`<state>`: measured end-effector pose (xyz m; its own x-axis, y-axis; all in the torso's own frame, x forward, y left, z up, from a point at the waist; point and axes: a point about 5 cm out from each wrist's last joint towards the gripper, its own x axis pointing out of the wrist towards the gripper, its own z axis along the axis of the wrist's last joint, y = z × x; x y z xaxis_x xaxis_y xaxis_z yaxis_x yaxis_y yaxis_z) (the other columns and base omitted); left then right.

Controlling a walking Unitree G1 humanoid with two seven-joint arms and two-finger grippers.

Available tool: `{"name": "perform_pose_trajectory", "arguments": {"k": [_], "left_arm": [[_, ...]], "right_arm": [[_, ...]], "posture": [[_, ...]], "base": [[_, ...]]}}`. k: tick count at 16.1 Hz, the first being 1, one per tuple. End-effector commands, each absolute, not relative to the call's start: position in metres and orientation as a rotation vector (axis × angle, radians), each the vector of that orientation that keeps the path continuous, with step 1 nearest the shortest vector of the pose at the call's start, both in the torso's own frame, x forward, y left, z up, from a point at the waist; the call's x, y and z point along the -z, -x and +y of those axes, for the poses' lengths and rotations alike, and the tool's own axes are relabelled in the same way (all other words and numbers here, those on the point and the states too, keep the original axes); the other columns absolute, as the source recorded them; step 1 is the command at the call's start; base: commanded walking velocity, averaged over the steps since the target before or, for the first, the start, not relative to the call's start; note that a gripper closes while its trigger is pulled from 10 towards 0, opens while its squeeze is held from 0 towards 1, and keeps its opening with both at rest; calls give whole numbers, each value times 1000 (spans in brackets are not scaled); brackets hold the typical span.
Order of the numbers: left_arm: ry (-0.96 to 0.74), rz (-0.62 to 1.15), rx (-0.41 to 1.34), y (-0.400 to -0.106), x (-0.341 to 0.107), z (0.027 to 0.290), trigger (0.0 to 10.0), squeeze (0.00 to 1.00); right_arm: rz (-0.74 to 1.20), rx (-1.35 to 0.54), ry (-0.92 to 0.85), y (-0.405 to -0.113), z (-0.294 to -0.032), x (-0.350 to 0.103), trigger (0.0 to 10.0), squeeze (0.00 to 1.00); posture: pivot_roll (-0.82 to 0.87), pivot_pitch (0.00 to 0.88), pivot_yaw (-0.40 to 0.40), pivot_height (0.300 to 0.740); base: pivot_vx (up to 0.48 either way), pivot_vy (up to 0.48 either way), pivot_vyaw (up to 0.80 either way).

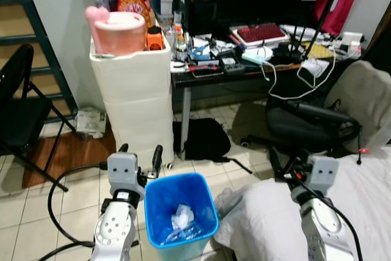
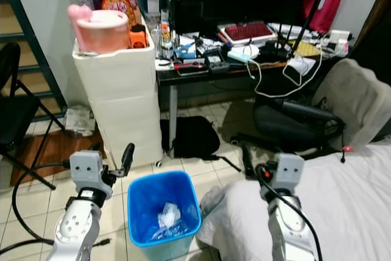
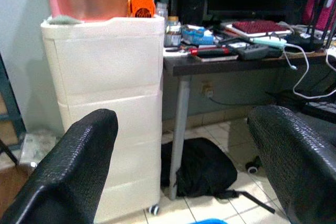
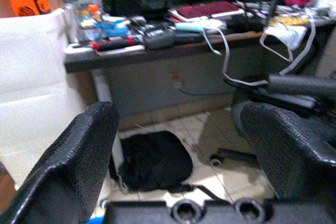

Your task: Clean up the room

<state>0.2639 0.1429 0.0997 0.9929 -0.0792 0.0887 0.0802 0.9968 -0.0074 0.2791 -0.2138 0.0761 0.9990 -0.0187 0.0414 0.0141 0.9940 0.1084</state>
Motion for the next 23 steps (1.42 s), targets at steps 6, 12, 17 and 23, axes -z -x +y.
{"name": "perform_pose_trajectory", "arguments": {"k": [6, 12, 17, 23], "left_arm": [[-39, -35, 134, -278, -99, 133, 10000, 0], [-96, -80, 270, -275, -101, 123, 10000, 0], [-42, -93, 398, -269, -100, 111, 10000, 0], [-4, -28, 361, -278, -91, 117, 10000, 0]], "right_arm": [[-19, -223, 24, -288, -174, -76, 10000, 0], [8, -253, 51, -285, -176, -69, 10000, 0], [24, -274, 61, -283, -178, -66, 10000, 0], [40, -264, 61, -281, -181, -61, 10000, 0]], "posture": [[43, 0, -21, 740], [22, 0, 4, 740], [10, 0, 1, 740], [0, 0, 7, 740]], "base": [[0, 0, -267], [0, -160, -400], [0, -480, -320], [0, 0, -400]]}}
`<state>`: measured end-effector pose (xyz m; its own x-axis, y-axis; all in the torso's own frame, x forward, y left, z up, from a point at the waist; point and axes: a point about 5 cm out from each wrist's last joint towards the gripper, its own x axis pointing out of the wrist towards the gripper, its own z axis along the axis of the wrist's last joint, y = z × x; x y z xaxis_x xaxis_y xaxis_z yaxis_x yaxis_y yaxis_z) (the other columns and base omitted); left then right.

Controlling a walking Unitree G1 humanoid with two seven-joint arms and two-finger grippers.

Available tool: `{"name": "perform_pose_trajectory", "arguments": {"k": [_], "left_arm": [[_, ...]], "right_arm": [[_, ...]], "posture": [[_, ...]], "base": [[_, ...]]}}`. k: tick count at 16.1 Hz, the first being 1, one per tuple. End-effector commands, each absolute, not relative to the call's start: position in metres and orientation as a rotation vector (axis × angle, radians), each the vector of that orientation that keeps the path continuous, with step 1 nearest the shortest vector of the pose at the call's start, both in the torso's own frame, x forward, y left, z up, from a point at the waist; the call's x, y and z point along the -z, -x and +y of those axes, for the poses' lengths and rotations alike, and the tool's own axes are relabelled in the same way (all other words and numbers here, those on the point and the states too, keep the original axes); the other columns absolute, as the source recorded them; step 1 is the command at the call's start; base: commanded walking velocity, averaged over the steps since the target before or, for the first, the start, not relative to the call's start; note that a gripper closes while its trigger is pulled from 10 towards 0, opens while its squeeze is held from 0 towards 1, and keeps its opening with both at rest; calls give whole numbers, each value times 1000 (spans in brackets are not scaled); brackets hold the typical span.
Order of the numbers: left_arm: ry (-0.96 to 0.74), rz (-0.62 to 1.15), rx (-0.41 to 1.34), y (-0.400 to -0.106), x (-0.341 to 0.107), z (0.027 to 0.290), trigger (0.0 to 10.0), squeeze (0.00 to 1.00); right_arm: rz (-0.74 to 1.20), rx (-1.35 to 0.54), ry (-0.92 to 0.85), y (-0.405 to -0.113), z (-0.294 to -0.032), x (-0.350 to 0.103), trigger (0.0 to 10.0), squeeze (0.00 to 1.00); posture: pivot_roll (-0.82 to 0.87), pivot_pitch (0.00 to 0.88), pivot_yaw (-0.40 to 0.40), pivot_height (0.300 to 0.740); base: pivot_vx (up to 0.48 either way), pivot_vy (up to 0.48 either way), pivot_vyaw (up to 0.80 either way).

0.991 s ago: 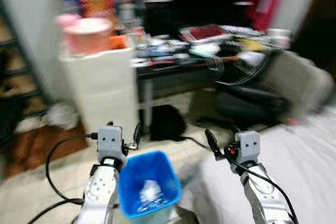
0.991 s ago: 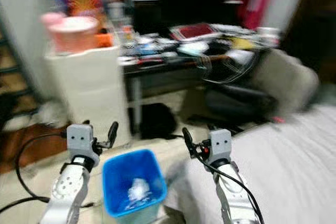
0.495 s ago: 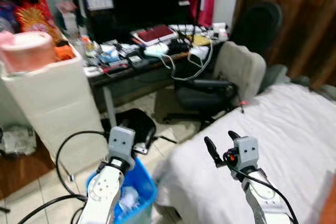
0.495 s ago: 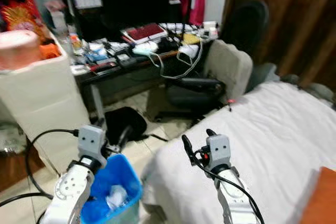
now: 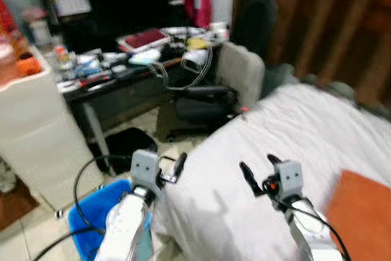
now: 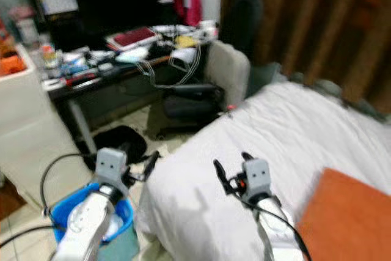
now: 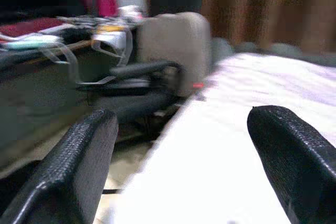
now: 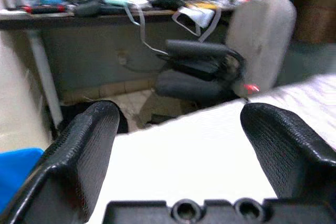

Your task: Clean up the room

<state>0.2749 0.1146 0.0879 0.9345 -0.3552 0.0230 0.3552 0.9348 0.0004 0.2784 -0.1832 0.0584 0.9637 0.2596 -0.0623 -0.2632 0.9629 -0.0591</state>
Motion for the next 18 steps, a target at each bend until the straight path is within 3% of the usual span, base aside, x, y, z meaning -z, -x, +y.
{"name": "perform_pose_trajectory", "arguments": {"k": [1, 8, 12, 18], "left_arm": [[1, 2, 341, -280, -86, 119, 10000, 0], [28, 26, 382, -279, -78, 118, 10000, 0], [41, 40, 426, -273, -72, 120, 10000, 0], [23, 38, 387, -272, -70, 120, 10000, 0]], "right_arm": [[42, -262, 61, -280, -181, -61, 10000, 0], [48, -257, 66, -278, -183, -59, 10000, 0], [60, -258, 67, -276, -184, -56, 10000, 0], [70, -249, 54, -273, -186, -53, 10000, 0]], "posture": [[-4, 0, 8, 740], [-11, 0, 9, 740], [-6, 0, 7, 740], [-14, 0, 14, 740]], "base": [[0, 0, -800], [0, 0, -800], [-264, 394, -800], [0, 0, -800]]}}
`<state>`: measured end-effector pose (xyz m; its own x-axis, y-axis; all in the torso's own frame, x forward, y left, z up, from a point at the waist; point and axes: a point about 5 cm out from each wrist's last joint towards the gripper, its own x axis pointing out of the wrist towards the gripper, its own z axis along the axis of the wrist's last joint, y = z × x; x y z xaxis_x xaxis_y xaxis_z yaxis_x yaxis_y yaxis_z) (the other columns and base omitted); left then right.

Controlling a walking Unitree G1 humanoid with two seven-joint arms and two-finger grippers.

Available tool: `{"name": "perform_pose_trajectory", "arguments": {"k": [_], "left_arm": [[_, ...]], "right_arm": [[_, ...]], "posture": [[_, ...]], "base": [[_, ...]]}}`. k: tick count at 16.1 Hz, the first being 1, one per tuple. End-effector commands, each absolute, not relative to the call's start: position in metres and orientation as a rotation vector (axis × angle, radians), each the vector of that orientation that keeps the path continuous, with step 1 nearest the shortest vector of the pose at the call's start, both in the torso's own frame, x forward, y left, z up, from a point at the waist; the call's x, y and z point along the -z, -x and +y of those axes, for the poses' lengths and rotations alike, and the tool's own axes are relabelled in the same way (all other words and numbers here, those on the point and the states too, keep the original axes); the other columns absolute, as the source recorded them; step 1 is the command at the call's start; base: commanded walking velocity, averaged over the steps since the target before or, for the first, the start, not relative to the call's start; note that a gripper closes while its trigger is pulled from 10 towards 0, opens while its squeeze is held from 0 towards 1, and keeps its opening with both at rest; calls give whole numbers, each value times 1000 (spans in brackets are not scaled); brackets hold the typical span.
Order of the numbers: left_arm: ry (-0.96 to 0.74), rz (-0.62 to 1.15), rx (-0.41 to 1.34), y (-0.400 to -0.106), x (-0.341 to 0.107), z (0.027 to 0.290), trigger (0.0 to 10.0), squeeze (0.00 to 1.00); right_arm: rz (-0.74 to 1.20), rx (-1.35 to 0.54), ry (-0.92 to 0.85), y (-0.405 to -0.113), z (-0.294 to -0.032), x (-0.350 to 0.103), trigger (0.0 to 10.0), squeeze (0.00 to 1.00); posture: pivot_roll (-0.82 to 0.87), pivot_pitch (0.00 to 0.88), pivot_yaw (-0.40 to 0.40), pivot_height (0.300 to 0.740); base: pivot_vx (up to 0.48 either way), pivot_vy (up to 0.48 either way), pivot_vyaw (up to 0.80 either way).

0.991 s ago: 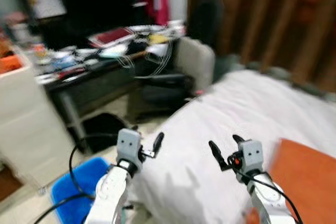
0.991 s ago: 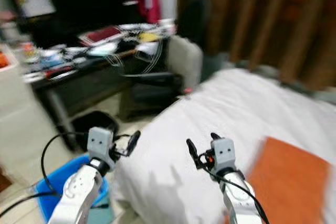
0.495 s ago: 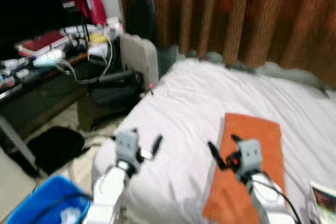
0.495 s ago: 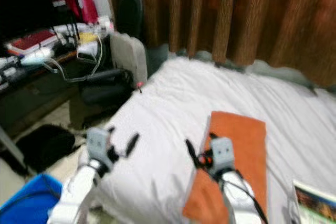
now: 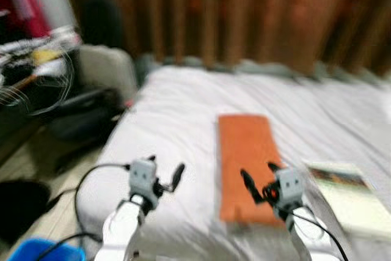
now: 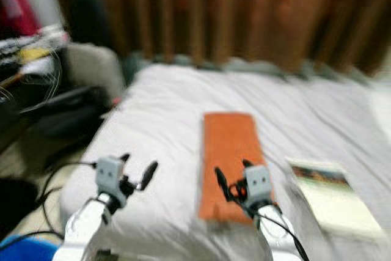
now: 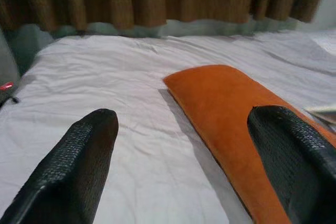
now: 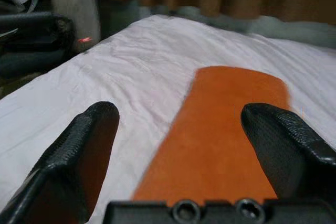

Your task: Clean up the room

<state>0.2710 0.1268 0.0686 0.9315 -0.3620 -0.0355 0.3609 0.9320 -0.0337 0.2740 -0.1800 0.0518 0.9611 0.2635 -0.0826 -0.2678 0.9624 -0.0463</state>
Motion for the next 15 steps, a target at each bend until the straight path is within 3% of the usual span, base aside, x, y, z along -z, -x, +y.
{"name": "perform_pose_trajectory", "arguments": {"k": [1, 4, 10, 13, 15], "left_arm": [[17, 41, 358, -273, -70, 124, 10000, 0], [21, 62, 217, -276, -65, 133, 10000, 0], [-16, 30, 154, -275, -71, 142, 10000, 0], [-93, 26, 164, -282, -74, 141, 10000, 0], [-64, -14, 179, -283, -82, 138, 10000, 0]], "right_arm": [[61, -246, 47, -272, -186, -53, 10000, 0], [44, -198, 22, -273, -189, -57, 10000, 0], [37, -153, 9, -274, -194, -59, 10000, 0], [36, -181, 21, -277, -189, -60, 10000, 0], [39, -197, 22, -278, -187, -59, 10000, 0]], "posture": [[-15, 0, 16, 740], [-21, 0, 20, 740], [-13, 0, 17, 740], [-2, 0, 13, 740], [1, 0, 12, 740]], "base": [[0, 0, -800], [0, -297, -198], [86, -428, 0], [0, 0, 0], [431, 0, 0]]}}
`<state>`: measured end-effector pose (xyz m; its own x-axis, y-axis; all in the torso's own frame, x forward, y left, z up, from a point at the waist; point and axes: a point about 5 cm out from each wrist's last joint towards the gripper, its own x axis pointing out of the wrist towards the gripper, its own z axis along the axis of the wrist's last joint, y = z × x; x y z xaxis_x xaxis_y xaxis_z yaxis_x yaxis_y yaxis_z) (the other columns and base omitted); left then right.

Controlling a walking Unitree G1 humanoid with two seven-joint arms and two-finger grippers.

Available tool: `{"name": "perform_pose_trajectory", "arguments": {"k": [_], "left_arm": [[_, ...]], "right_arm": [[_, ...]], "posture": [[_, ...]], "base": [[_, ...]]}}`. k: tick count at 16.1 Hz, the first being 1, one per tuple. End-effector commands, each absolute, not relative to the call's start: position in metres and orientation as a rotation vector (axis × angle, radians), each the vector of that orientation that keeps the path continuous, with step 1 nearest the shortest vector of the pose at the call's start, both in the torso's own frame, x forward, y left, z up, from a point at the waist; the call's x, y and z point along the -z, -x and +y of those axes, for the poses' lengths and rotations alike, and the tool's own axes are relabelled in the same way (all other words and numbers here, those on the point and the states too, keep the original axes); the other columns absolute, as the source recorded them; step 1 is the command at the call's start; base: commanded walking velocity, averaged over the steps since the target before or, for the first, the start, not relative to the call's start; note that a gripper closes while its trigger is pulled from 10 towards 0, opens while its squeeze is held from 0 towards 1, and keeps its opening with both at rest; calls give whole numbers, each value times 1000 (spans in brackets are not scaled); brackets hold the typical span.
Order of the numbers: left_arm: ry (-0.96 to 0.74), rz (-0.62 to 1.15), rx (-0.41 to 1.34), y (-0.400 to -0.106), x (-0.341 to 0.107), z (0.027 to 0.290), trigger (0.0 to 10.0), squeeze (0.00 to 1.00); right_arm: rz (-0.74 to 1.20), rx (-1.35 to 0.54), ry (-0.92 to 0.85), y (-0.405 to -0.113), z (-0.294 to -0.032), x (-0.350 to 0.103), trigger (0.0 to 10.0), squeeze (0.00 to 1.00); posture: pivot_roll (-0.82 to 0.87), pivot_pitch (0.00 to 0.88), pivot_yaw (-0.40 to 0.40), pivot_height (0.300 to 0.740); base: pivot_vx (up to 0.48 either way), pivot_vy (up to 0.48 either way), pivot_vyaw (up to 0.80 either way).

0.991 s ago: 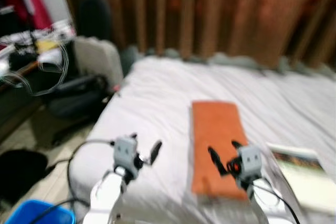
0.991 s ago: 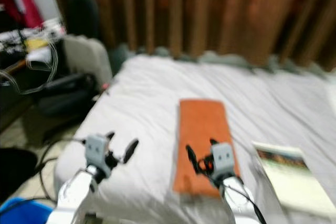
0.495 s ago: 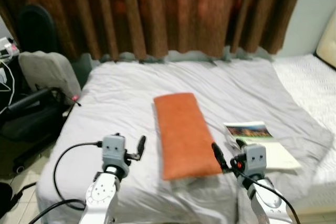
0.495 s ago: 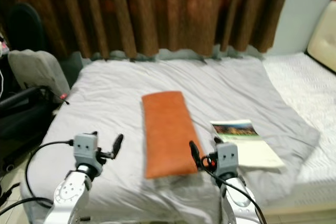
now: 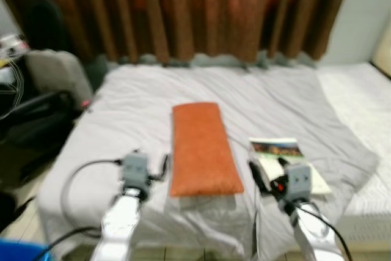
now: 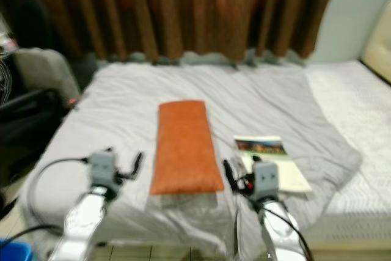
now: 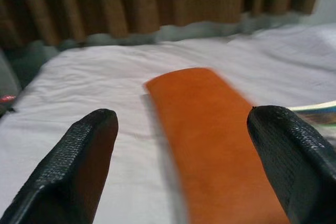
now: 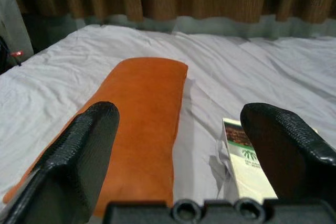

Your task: Clean up the room

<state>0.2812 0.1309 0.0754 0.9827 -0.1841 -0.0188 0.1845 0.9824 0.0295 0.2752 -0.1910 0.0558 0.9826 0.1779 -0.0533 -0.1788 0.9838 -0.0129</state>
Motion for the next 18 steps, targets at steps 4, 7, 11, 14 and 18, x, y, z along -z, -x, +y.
{"name": "perform_pose_trajectory", "arguments": {"k": [4, 7, 11, 14, 18], "left_arm": [[33, 43, 107, -284, -75, 143, 10000, 0], [27, 41, 131, -288, -76, 144, 10000, 0], [37, 34, 125, -291, -79, 145, 10000, 0], [53, 38, 113, -287, -78, 142, 10000, 0], [25, 116, 65, -290, -69, 150, 10000, 0]], "right_arm": [[57, -217, 16, -278, -184, -55, 10000, 0], [55, -205, 13, -280, -185, -55, 10000, 0], [54, -210, 9, -281, -182, -54, 10000, 0], [77, -261, -6, -285, -175, -53, 10000, 0], [185, -301, 10, -296, -167, -44, 10000, 0]], "posture": [[11, 0, 11, 740], [14, 0, 13, 740], [10, 0, 26, 740], [12, 0, 26, 740], [18, 0, 27, 740]], "base": [[451, 0, 0], [450, 0, 0], [450, 0, 0], [450, 0, 0], [331, 0, 0]]}}
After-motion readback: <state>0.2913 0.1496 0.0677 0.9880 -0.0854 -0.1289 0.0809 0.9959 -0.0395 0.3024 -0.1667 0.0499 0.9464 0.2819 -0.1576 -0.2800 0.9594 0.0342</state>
